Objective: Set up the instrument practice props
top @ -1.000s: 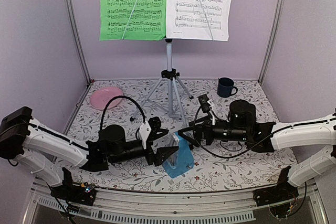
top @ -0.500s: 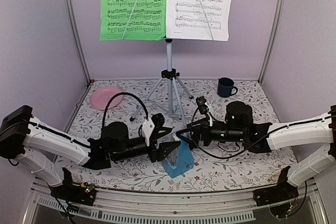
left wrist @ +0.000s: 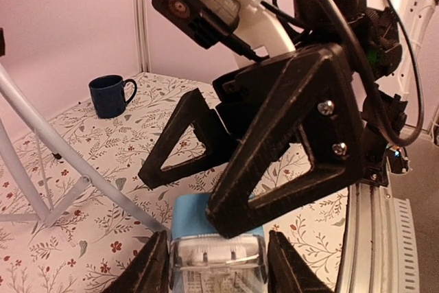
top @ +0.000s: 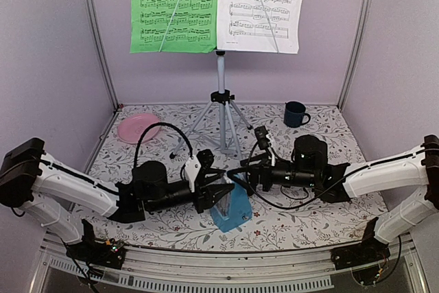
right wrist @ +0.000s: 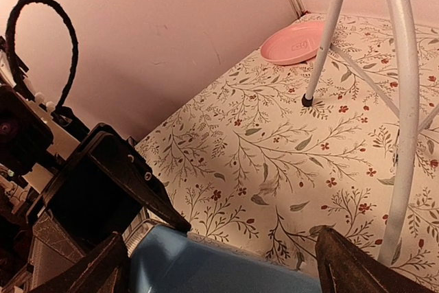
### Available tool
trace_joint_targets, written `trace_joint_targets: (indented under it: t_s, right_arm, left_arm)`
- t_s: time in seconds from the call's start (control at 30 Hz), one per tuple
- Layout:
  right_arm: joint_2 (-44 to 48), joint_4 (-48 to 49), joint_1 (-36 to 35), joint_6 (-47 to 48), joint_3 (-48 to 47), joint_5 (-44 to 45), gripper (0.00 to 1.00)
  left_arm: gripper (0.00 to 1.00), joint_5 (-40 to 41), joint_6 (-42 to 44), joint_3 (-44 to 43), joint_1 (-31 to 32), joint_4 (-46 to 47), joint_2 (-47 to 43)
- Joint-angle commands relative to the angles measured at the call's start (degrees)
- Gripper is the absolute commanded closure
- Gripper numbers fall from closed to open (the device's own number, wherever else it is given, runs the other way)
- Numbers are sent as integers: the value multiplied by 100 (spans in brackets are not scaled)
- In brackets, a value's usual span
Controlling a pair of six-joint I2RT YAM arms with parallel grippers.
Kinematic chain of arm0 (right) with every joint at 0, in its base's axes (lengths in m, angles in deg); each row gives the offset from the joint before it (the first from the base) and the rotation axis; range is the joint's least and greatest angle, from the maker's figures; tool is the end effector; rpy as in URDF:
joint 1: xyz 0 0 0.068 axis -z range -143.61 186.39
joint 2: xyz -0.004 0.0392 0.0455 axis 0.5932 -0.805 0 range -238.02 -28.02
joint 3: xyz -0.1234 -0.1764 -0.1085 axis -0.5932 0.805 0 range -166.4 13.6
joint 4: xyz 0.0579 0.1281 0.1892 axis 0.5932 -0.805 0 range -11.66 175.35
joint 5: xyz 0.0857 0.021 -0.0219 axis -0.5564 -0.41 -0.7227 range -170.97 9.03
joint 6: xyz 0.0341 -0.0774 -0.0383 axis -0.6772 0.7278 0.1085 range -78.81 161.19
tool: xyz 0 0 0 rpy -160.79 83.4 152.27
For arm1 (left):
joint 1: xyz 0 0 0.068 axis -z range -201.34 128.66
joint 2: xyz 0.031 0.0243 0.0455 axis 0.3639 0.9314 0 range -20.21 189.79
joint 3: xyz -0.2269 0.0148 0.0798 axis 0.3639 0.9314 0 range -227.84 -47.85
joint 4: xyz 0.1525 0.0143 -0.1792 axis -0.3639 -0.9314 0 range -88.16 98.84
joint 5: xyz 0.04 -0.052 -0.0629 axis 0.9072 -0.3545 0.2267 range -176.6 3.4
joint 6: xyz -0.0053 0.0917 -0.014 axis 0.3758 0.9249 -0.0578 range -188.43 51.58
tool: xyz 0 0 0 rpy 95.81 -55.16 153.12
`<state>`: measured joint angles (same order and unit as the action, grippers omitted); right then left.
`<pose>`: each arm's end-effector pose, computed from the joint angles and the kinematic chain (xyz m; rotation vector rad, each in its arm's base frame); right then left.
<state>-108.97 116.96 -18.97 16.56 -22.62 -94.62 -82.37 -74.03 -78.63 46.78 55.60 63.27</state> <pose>0.1723 0.2840 0.1962 -0.6973 1.8362 1.1769 0.1287 -0.3037 0.1901 0.8612 1.5312 -0.8976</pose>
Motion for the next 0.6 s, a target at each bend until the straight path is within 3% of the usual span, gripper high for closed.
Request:
trace_joint_targets:
  t_s: [0.0, 0.57]
  right_arm:
    - [-379, -629, 27, 280, 363, 412, 5]
    - [-728, -628, 33, 476, 737, 705, 8]
  left_arm:
    - [66, -213, 110, 263, -9, -187, 0]
    - [69, -488, 385, 899, 3, 663, -158]
